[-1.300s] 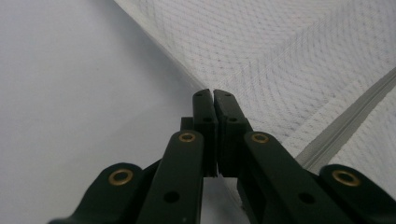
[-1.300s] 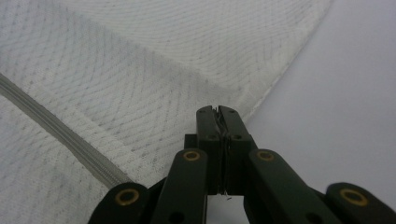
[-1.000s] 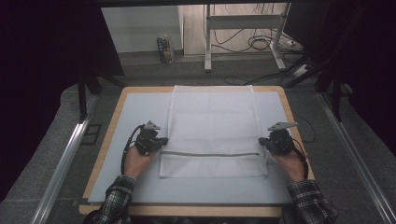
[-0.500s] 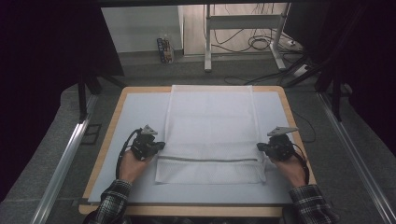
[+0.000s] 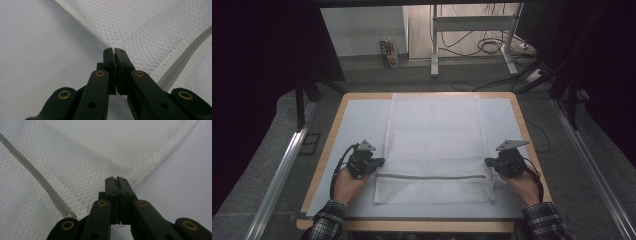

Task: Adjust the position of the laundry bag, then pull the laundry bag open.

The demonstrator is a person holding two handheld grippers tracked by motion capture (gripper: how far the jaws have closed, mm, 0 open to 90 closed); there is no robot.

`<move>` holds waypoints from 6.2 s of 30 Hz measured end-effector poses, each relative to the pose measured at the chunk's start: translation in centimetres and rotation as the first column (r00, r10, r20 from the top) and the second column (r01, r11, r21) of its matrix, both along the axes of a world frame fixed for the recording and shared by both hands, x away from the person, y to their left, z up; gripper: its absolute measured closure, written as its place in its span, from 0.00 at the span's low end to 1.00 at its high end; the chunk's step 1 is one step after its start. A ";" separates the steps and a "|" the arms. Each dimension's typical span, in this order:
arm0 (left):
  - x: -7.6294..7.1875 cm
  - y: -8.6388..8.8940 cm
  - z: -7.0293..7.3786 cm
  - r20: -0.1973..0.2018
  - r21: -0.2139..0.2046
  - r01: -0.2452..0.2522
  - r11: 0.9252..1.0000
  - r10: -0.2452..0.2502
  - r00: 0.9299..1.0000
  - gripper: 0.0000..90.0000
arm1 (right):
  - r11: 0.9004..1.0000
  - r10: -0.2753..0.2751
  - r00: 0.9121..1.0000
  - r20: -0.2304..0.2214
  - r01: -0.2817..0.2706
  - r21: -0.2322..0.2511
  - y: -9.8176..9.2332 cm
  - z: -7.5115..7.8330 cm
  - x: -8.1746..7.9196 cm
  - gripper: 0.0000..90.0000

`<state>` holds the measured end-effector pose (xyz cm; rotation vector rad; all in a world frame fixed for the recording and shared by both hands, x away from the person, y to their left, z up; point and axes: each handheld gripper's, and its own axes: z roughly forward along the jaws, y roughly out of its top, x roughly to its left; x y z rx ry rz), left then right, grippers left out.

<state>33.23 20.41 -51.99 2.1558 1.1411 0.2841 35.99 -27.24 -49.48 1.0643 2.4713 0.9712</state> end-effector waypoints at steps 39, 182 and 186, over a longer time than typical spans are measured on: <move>-2.5 0.5 -0.4 0.026 0.031 -0.024 0.999 0.023 0.999 0.72 | 0.997 0.058 0.998 0.007 -0.058 -0.047 0.9 -0.1 -2.3 0.83; -5.4 -4.1 -0.1 0.087 0.019 0.118 0.993 -0.119 0.989 0.02 | 0.990 0.100 0.994 -0.036 -0.103 -0.096 0.5 -1.0 -7.3 0.94; -4.9 -5.6 0.5 0.097 -0.008 0.154 0.988 -0.152 0.984 0.02 | 0.989 0.116 0.993 -0.003 -0.115 -0.098 0.6 -0.7 -7.5 0.94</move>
